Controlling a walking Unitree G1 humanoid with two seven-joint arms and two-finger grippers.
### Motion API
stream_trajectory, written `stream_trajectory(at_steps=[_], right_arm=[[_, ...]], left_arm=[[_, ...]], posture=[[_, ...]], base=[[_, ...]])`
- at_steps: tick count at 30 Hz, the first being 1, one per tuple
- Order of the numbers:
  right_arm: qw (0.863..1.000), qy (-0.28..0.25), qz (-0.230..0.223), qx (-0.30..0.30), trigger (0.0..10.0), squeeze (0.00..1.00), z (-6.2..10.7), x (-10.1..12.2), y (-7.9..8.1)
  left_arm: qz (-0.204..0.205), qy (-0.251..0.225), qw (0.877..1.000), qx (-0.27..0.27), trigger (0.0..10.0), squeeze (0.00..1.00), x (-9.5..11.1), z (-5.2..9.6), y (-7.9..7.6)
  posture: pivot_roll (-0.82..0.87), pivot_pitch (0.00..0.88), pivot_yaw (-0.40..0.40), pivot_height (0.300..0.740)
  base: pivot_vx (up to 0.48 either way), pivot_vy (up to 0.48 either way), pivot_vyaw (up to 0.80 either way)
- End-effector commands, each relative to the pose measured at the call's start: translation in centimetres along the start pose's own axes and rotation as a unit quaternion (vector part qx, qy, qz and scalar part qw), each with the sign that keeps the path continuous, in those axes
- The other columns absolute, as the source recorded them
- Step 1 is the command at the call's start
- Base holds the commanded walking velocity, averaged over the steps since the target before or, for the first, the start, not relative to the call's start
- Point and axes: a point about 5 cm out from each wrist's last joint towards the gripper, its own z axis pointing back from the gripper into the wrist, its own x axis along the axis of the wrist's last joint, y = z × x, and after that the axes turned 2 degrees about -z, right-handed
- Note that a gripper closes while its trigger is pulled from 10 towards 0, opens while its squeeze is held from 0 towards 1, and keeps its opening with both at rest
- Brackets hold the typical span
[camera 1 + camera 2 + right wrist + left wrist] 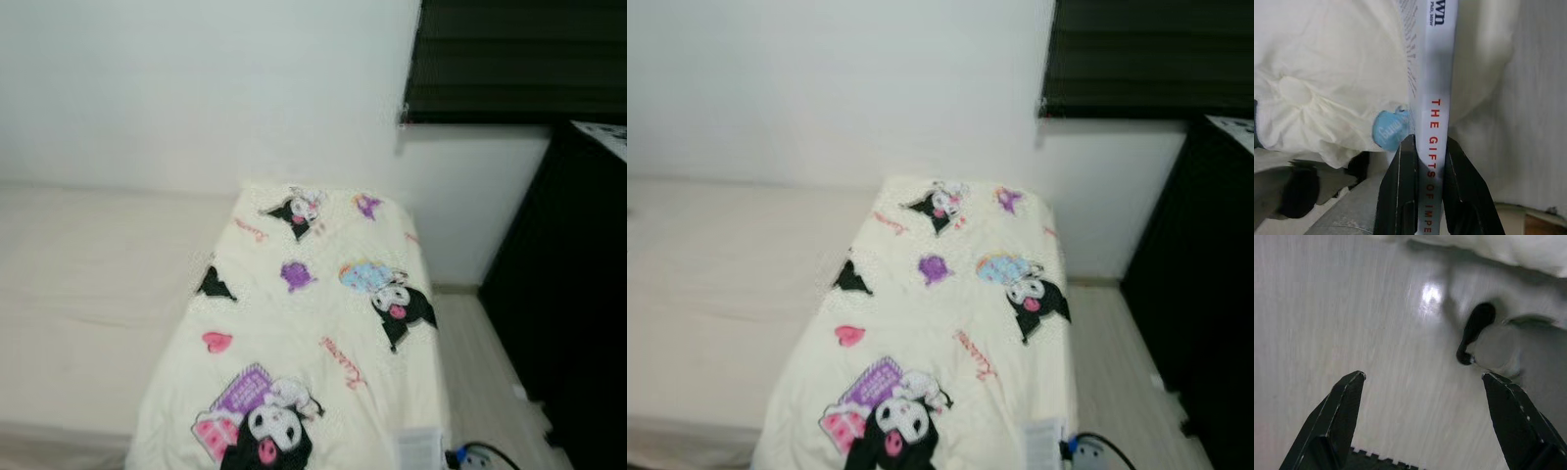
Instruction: Clean up the room
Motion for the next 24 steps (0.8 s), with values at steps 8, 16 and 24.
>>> stream_trajectory(at_steps=[8,16,24], right_arm=[[0.977,-0.027,0.038,-0.206,10.0,0.00,1.4,3.1,-5.5],[0.912,-0.343,0.114,-0.192,10.0,0.00,4.7,18.6,-5.1],[0.848,-0.481,0.222,-0.028,10.0,0.00,6.0,25.0,4.8]], left_arm=[[-0.016,-0.003,1.000,-0.012,10.0,0.00,0.4,0.0,-0.5],[-0.043,0.011,0.999,-0.018,10.0,0.00,-0.9,0.0,-0.1],[-0.049,0.008,0.999,-0.022,10.0,0.00,-0.8,0.0,-0.3]], posture=[[-0.07,0.000,-0.053,0.740],[-0.10,0.000,-0.035,0.740],[-0.08,0.000,-0.043,0.740]], base=[[0.000,0.000,0.62],[0.000,0.000,0.60],[0.000,0.000,0.60]])
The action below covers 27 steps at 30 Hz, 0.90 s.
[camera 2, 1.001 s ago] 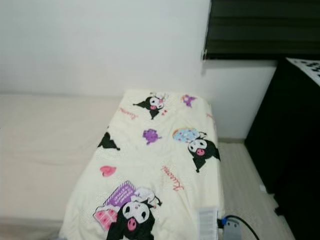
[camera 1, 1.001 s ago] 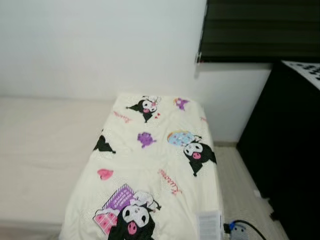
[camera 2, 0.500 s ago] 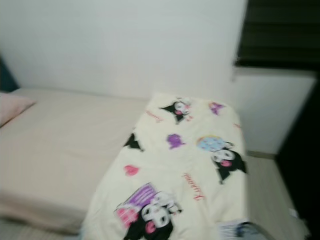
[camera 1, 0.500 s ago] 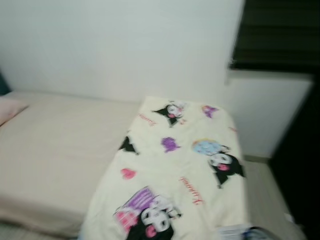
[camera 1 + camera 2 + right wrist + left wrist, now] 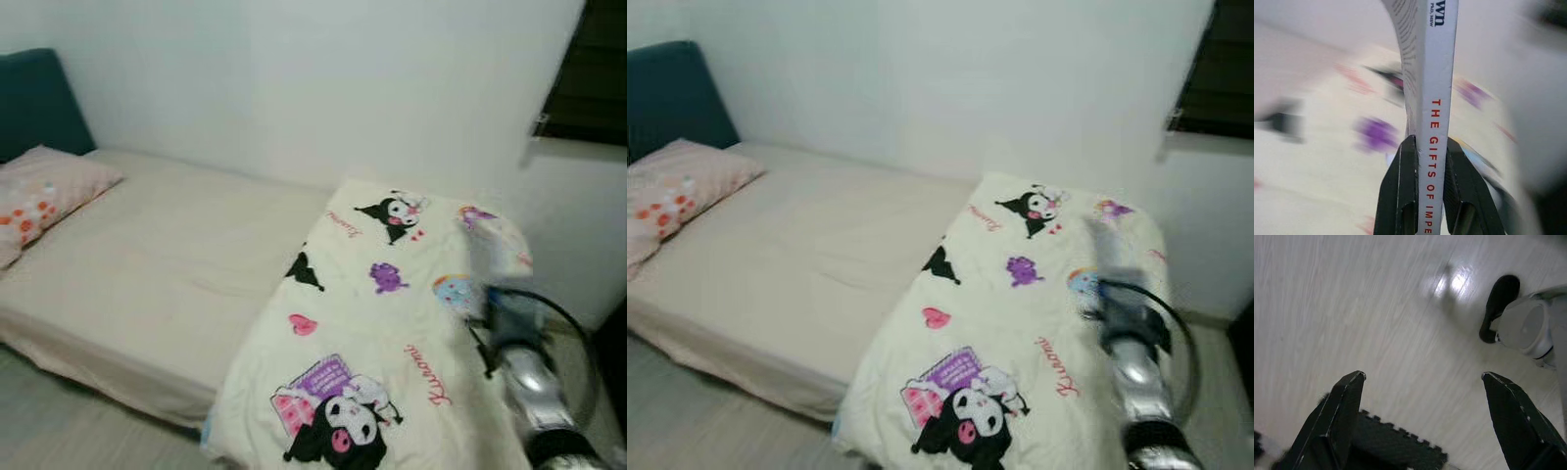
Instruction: Clean up the room
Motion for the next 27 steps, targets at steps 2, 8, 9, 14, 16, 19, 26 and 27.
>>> stream_trajectory(at_steps=[2,8,9,14,16,19,26,27], right_arm=[[0.995,-0.052,0.000,0.084,10.0,0.00,-0.7,2.3,3.4],[0.947,-0.077,-0.050,0.308,10.0,0.00,0.6,3.9,12.1],[0.941,-0.071,-0.053,0.326,10.0,0.00,0.9,3.7,12.8],[0.930,-0.037,-0.039,0.365,10.0,0.00,1.9,2.0,14.0],[0.924,-0.011,-0.018,0.382,10.0,0.00,2.5,0.7,14.3],[0.912,0.035,0.007,0.408,10.0,0.00,3.9,-1.7,14.5],[0.902,0.037,-0.041,0.429,10.0,0.00,4.4,-1.4,14.2],[0.901,0.026,-0.062,0.428,10.0,0.00,4.1,-0.8,14.1]], left_arm=[[-0.010,0.007,1.000,-0.001,10.0,0.00,-0.3,0.0,0.0],[-0.016,0.009,1.000,0.000,10.0,0.00,-0.3,0.0,0.1],[-0.016,0.009,1.000,0.001,10.0,0.00,-0.4,0.0,0.2],[-0.016,0.009,1.000,-0.001,10.0,0.00,-0.4,0.0,0.2],[-0.016,0.009,1.000,-0.002,10.0,0.00,-0.4,0.0,0.2],[-0.015,0.008,1.000,-0.004,10.0,0.00,-0.4,0.0,0.3],[0.095,-0.054,0.994,0.004,10.0,0.00,2.5,0.0,0.8],[0.154,-0.108,0.982,0.006,10.0,0.00,5.3,0.1,1.7]], posture=[[-0.08,0.000,-0.042,0.740],[-0.07,0.000,-0.038,0.740],[-0.07,0.000,-0.038,0.740],[-0.07,0.000,-0.033,0.740],[-0.07,0.000,-0.033,0.740],[-0.07,0.000,-0.033,0.740],[-0.08,0.000,-0.029,0.740],[-0.08,0.000,-0.032,0.740]], base=[[0.000,0.000,0.61],[0.000,0.000,0.60],[0.000,0.000,0.60],[0.000,0.000,0.60],[0.000,0.000,0.60],[0.000,0.000,0.60],[0.000,0.000,0.60],[0.000,0.000,0.60]])
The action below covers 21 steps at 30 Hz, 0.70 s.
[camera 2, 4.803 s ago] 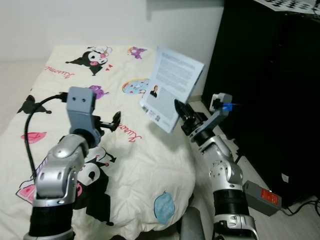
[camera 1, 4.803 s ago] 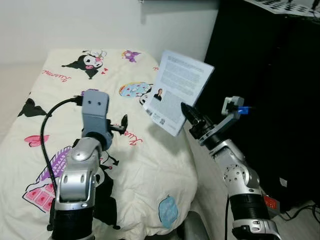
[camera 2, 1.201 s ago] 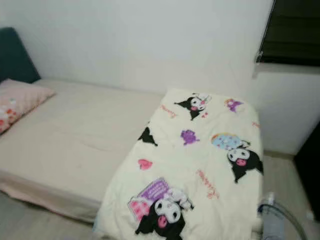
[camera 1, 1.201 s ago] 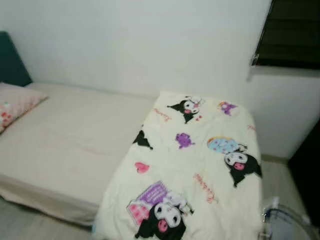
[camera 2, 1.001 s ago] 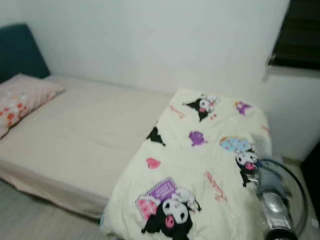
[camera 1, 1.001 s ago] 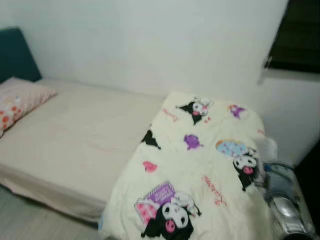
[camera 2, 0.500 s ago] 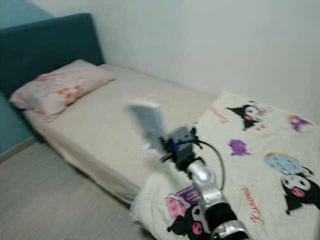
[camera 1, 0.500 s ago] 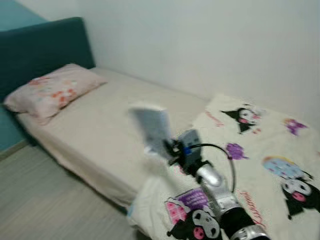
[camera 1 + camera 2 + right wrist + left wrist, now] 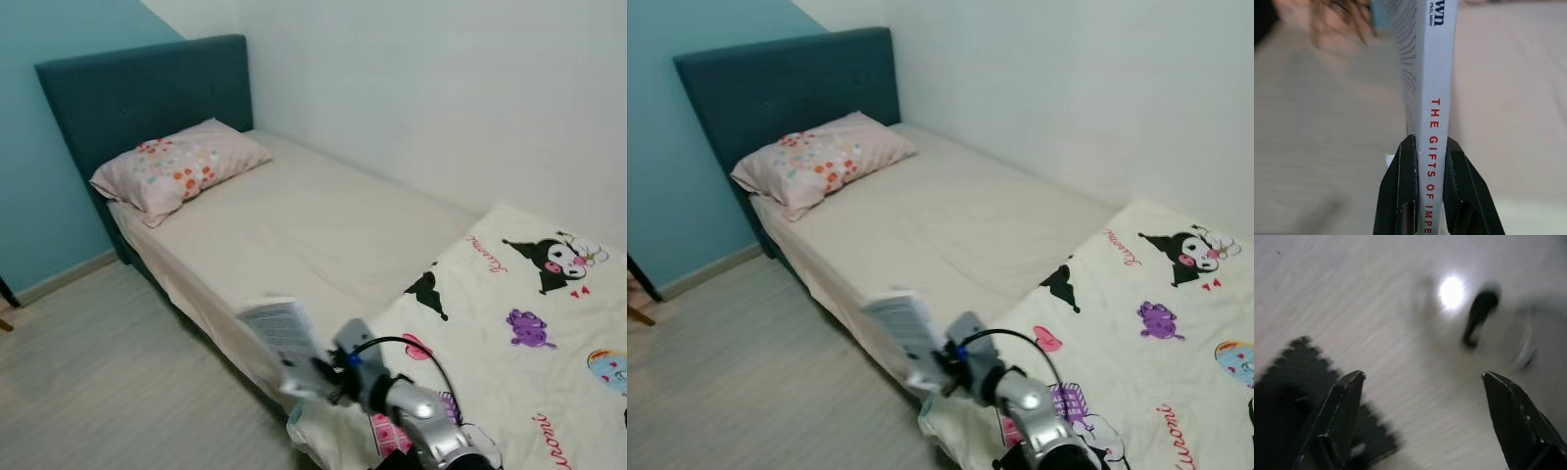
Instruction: Clean up the room
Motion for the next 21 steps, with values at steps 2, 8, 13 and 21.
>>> stream_trajectory(at_steps=[2,8,13,21], right_arm=[[0.999,-0.050,-0.015,-0.005,10.0,0.00,-0.1,2.1,-1.0],[0.991,-0.122,-0.061,0.003,10.0,0.00,-0.1,4.8,-1.7],[0.952,-0.270,-0.143,0.033,10.0,0.00,1.0,10.2,-2.7],[0.913,-0.372,-0.143,0.086,10.0,0.00,3.8,15.3,-3.5]], left_arm=[[0.080,-0.082,0.993,0.000,10.0,0.00,4.1,-0.1,0.6],[0.187,-0.276,0.941,-0.059,10.0,0.00,14.5,1.6,2.0],[0.169,-0.469,0.833,-0.241,10.0,0.00,24.4,6.9,1.9],[0.013,-0.582,0.701,-0.411,10.0,0.00,29.4,14.9,0.3]], posture=[[-0.08,0.000,-0.032,0.740],[-0.07,0.000,-0.033,0.740],[-0.07,0.000,-0.032,0.740],[-0.08,0.000,-0.019,0.740]], base=[[0.000,0.000,0.60],[0.000,0.000,0.60],[0.000,0.000,0.60],[0.000,0.000,0.60]])
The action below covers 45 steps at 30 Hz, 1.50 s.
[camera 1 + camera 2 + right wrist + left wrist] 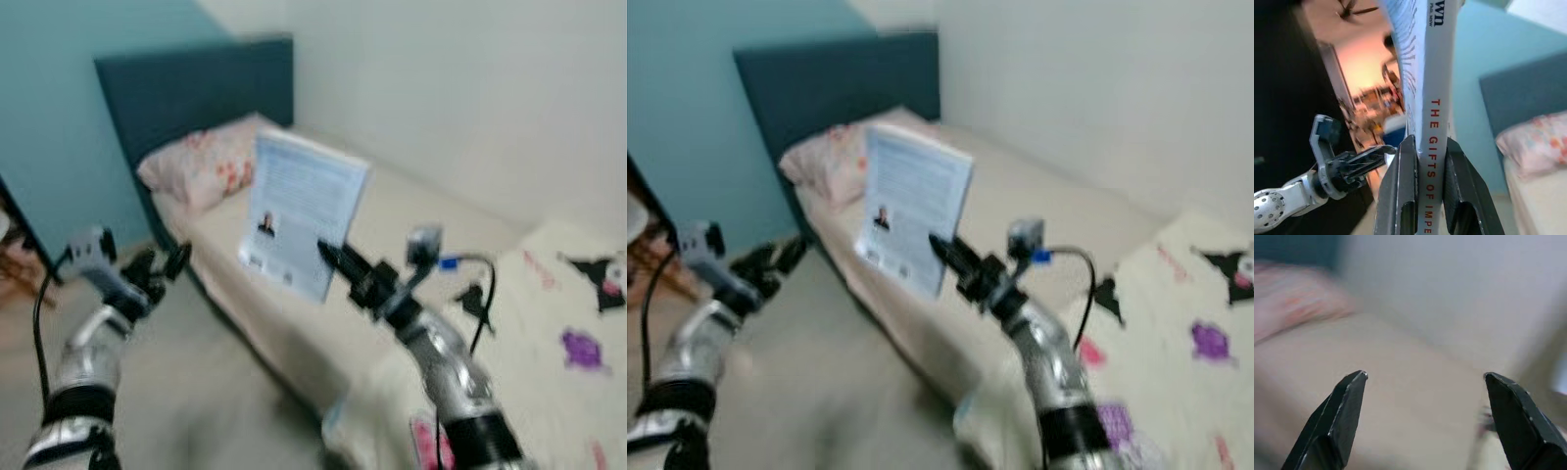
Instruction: Clean up the room
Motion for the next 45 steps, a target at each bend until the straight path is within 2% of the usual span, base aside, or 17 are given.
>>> stream_trajectory(at_steps=[1,2,3,4,6,8,10,11,13,17,19,24,27,32,36,43,45], right_arm=[[0.999,-0.019,-0.002,0.025,10.0,0.00,-0.4,1.2,0.5],[0.999,-0.019,-0.002,0.025,10.0,0.00,-0.4,1.2,0.5],[0.999,-0.015,0.006,0.029,10.0,0.00,-0.3,1.4,0.5],[0.999,-0.015,0.006,0.029,10.0,0.00,-0.3,1.4,0.5],[0.999,0.008,0.016,0.035,10.0,0.00,0.1,1.3,0.6],[0.999,0.008,0.016,0.035,10.0,0.00,0.1,1.3,0.6],[0.998,0.045,0.017,0.050,10.0,0.00,0.7,1.0,0.9],[0.998,0.045,0.017,0.050,10.0,0.00,0.7,1.0,0.9],[0.995,0.075,0.013,0.068,10.0,0.00,1.2,0.7,1.3],[0.991,0.100,0.008,0.086,10.0,0.00,1.6,0.8,1.7],[0.987,0.125,0.008,0.102,10.0,0.00,2.2,1.0,2.1],[0.985,0.138,0.020,0.100,10.0,0.00,3.0,1.9,1.6],[0.988,0.129,0.037,0.082,10.0,0.00,3.1,2.6,1.1],[0.990,0.110,0.027,0.079,10.0,0.00,3.1,3.0,1.1],[0.991,0.064,-0.016,0.118,10.0,0.00,3.3,4.2,2.1],[0.983,0.068,-0.041,0.168,10.0,0.00,3.7,4.8,3.3],[0.980,0.074,-0.044,0.178,10.0,0.00,3.6,4.8,3.5]], left_arm=[[-0.010,-0.006,0.998,-0.060,10.0,0.00,1.4,-0.4,-0.9],[-0.010,-0.006,0.998,-0.060,10.0,0.00,1.4,-0.4,-0.9],[-0.017,-0.009,0.994,-0.110,10.0,0.00,2.1,-0.6,-2.2],[-0.017,-0.009,0.994,-0.110,10.0,0.00,2.1,-0.6,-2.2],[-0.019,-0.013,0.980,-0.196,10.0,0.00,3.0,-0.4,-4.3],[-0.019,-0.013,0.980,-0.196,10.0,0.00,3.0,-0.4,-4.3],[-0.003,-0.026,0.962,-0.273,10.0,0.00,4.3,0.3,-5.7],[-0.003,-0.026,0.962,-0.273,10.0,0.00,4.3,0.3,-5.7],[-0.002,-0.026,0.950,-0.311,10.0,0.00,5.1,0.6,-6.4],[-0.012,-0.011,0.945,-0.326,10.0,0.00,5.2,0.8,-6.8],[-0.014,-0.001,0.938,-0.346,10.0,0.00,5.5,0.9,-7.4],[0.004,0.003,0.925,-0.379,10.0,0.00,6.1,1.2,-8.1],[0.013,0.010,0.923,-0.384,10.0,0.00,6.1,1.3,-8.1],[0.014,0.015,0.923,-0.384,10.0,0.00,6.0,1.3,-8.2],[0.016,0.010,0.925,-0.380,10.0,0.00,6.0,1.2,-8.3],[0.028,-0.010,0.923,-0.385,10.0,0.00,6.9,1.2,-8.4],[0.036,-0.015,0.917,-0.398,10.0,0.00,7.1,1.3,-8.6]], posture=[[-0.08,0.000,-0.019,0.740],[-0.08,0.000,-0.019,0.740],[-0.08,0.000,-0.019,0.740],[-0.08,0.000,-0.019,0.740],[-0.09,0.000,-0.021,0.740],[-0.09,0.000,-0.021,0.740],[-0.09,0.000,-0.023,0.740],[-0.09,0.000,-0.023,0.740],[-0.09,0.000,-0.023,0.740],[-0.08,0.000,-0.022,0.740],[-0.08,0.000,-0.020,0.740],[-0.08,0.000,-0.017,0.740],[-0.08,0.000,-0.016,0.740],[-0.08,0.000,-0.015,0.740],[-0.08,0.000,-0.018,0.740],[-0.07,0.000,-0.022,0.740],[-0.08,0.000,-0.022,0.740]], base=[[0.000,0.000,0.61],[0.000,0.000,0.61],[0.000,0.000,0.60],[0.000,0.000,0.60],[0.000,0.000,0.60],[0.000,0.000,0.60],[0.000,0.000,0.60],[0.000,0.000,0.60],[0.000,0.000,0.60],[0.000,0.000,0.60],[0.000,0.000,0.60],[0.000,0.000,0.53],[0.000,0.000,0.00],[0.000,0.000,0.00],[0.000,0.000,0.00],[0.000,0.000,0.00],[0.000,0.000,0.00]])
